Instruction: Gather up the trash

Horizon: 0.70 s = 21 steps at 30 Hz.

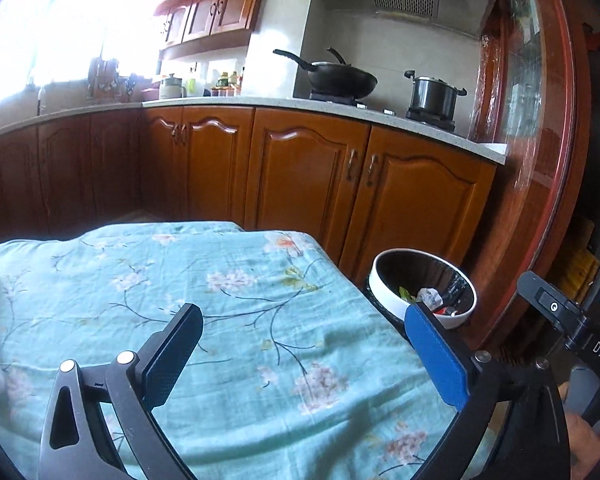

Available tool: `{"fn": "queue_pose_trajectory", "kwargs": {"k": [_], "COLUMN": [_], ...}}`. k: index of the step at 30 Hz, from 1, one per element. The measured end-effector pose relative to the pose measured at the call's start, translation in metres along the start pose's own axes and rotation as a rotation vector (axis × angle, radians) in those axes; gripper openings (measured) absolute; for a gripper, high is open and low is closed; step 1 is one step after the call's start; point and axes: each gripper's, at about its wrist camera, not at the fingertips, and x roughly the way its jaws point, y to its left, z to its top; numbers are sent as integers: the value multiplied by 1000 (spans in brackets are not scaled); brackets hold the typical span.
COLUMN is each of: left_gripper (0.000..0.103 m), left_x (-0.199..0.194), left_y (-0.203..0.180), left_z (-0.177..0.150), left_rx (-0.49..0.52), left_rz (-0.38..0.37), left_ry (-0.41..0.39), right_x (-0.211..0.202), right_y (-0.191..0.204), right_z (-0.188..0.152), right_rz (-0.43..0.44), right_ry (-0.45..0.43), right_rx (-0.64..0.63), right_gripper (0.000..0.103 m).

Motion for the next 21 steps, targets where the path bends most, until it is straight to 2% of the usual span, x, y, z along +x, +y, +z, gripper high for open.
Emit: {"fn": "queue_pose_trajectory", "kwargs": {"k": [4, 9, 21], "left_gripper": [102, 102, 102], "left_x": [-15, -22, -19], "left_y": [0, -5, 1], "left_z": [-20, -40, -43], "left_rx": [26, 65, 74], "left_rz": [55, 112, 125], "left_ry": [-46, -64, -72], "right_x": [-10, -13, -9], "right_y": [18, 25, 29], "right_z": [-14, -26, -35], "right_rz": [-32, -31, -18], "right_ry": [-42, -63, -42], "right_rx": [-86, -98, -90], "right_gripper": [103, 103, 103]}}
